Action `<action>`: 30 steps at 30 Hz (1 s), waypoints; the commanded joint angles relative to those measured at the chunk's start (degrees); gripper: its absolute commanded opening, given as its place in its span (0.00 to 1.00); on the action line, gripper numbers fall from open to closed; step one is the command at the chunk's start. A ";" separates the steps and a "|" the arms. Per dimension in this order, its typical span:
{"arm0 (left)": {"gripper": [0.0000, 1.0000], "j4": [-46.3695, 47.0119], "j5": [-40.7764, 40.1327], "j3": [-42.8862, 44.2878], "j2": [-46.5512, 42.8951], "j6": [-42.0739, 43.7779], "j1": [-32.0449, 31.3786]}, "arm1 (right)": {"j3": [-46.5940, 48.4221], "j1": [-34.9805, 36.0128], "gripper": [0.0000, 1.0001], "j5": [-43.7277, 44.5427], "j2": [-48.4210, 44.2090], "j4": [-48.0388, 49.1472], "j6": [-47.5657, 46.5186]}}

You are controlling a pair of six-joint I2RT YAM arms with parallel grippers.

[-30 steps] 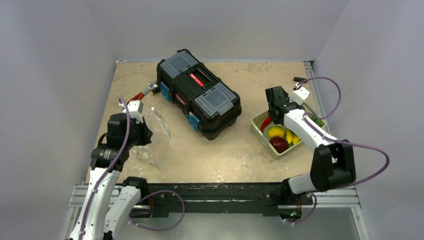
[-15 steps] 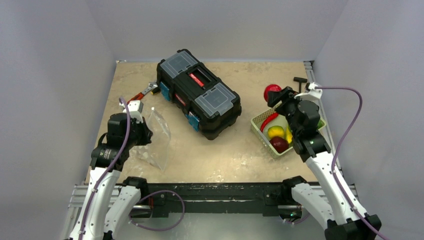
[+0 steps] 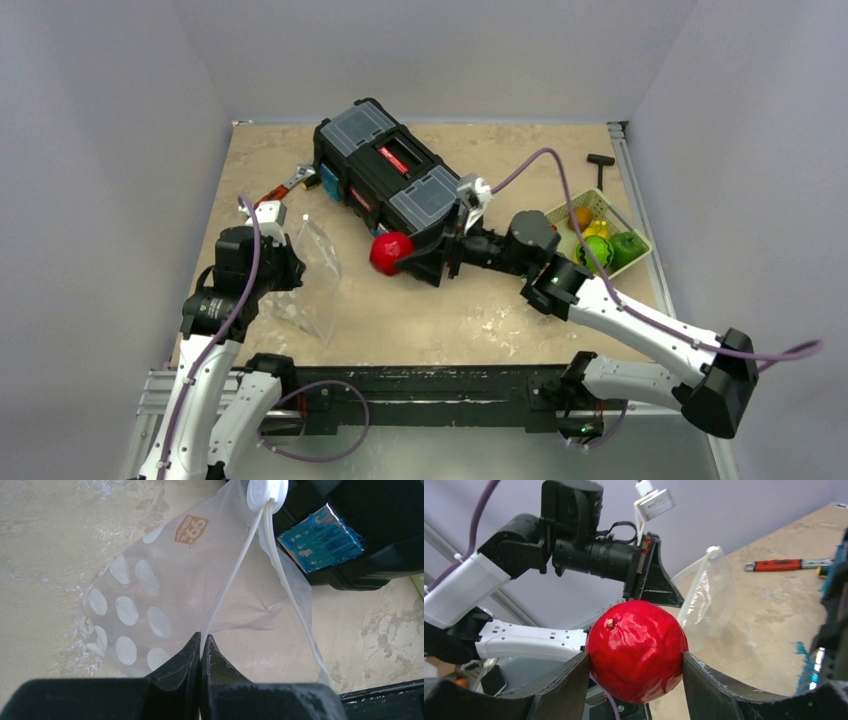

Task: Place the food in the zip-top bag and seal the zipper

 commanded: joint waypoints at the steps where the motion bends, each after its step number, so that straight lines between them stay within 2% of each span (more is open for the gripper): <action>1: 0.00 1.69 0.13 1.67 -0.51 -1.11 0.28 | 4.32 5.49 0.00 6.96 4.65 5.65 -3.87; 7: 0.00 1.70 0.07 1.73 -0.50 -1.13 0.28 | 10.14 11.37 0.00 11.74 13.59 3.55 -5.63; 14: 0.00 1.67 0.03 1.73 -0.68 -1.11 0.28 | 15.84 18.93 0.00 27.61 21.96 2.70 -8.22; 23: 0.00 1.70 0.36 1.74 -0.95 -1.02 0.28 | 20.64 19.65 0.00 45.94 29.44 -4.44 -3.60; 30: 0.00 1.70 1.00 1.73 -1.11 -1.02 0.28 | 16.96 19.63 0.00 42.66 26.21 0.56 -3.27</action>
